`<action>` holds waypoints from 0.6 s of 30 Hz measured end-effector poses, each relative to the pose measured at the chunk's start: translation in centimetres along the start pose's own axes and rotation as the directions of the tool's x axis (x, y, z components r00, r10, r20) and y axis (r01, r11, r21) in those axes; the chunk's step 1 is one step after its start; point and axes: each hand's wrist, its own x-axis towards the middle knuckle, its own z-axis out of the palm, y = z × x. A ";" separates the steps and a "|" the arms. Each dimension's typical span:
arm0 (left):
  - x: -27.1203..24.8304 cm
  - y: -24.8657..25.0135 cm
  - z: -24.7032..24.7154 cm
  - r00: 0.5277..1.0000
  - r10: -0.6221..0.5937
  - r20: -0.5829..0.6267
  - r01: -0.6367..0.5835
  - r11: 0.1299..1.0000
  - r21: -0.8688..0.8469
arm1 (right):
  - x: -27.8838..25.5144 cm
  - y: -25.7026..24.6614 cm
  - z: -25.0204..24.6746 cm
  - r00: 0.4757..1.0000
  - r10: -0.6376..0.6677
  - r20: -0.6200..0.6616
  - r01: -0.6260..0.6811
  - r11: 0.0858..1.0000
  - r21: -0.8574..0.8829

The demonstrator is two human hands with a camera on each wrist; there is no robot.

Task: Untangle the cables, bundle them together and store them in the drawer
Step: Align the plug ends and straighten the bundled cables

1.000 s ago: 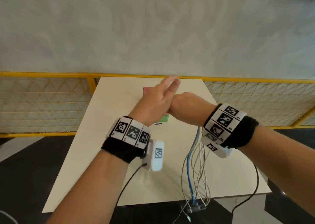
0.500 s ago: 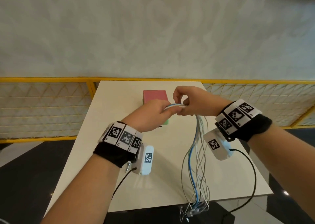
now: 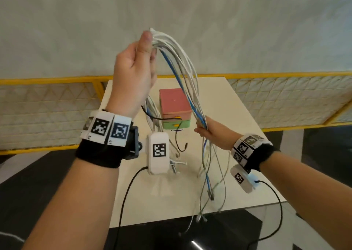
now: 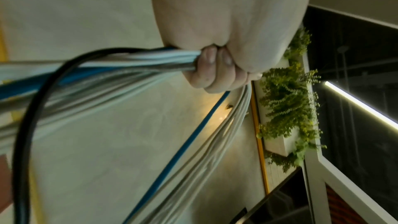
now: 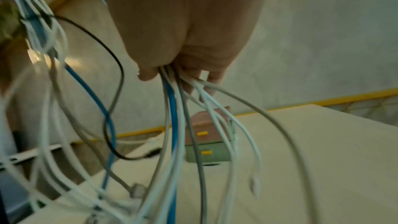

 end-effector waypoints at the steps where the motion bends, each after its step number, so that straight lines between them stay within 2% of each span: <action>1: 0.2 0.2 -0.5 1.000 -0.004 -0.019 0.004 1.000 -0.002 | 0.0 0.7 0.0 0.998 0.043 0.045 -0.039 0.996 -0.084; 3: 0.3 0.1 -1.2 1.000 -0.018 -0.015 0.018 1.000 -0.006 | 0.0 1.8 -0.4 0.982 0.176 0.073 -0.146 0.939 -0.312; 5: 0.1 -0.7 -1.4 0.999 -0.045 0.027 0.044 0.999 0.031 | 0.3 2.5 -1.5 0.949 0.308 0.064 -0.222 0.802 -0.555; 6: -0.1 -1.3 -1.4 0.997 -0.064 0.043 0.061 0.996 0.058 | 0.6 2.6 -2.3 0.942 0.331 0.057 -0.218 0.731 -0.647; 7: -0.4 -1.8 -1.4 0.995 -0.085 0.048 0.081 0.994 0.076 | 1.0 2.5 -3.1 0.934 0.352 0.057 -0.215 0.682 -0.699; 8: -0.6 -2.3 -1.4 0.994 -0.103 0.048 0.099 0.992 0.083 | 1.4 2.4 -3.9 0.923 0.380 0.062 -0.230 0.672 -0.704; 11: -0.9 -3.6 -1.5 0.989 -0.138 0.046 0.133 0.986 0.100 | 2.5 2.5 -6.2 0.879 0.477 0.026 -0.402 0.768 -0.499; 14: -1.3 -4.7 -1.2 0.983 -0.180 0.035 0.175 0.979 0.104 | 3.5 3.0 -8.4 0.870 0.450 -0.203 -0.491 0.827 -0.273; 16: -1.7 -5.3 -1.0 0.977 -0.211 0.023 0.207 0.972 0.106 | 4.2 3.8 -9.6 0.855 0.333 -0.397 -0.419 0.896 -0.151; 17: -2.1 -5.5 -0.8 0.975 -0.223 0.026 0.219 0.970 0.108 | 4.5 4.1 -10.1 0.855 0.277 -0.439 -0.348 0.933 -0.088; 18: -2.4 -6.0 -0.7 0.973 -0.229 0.031 0.224 0.967 0.119 | 4.7 4.4 -10.5 0.872 0.254 -0.420 -0.292 0.956 -0.028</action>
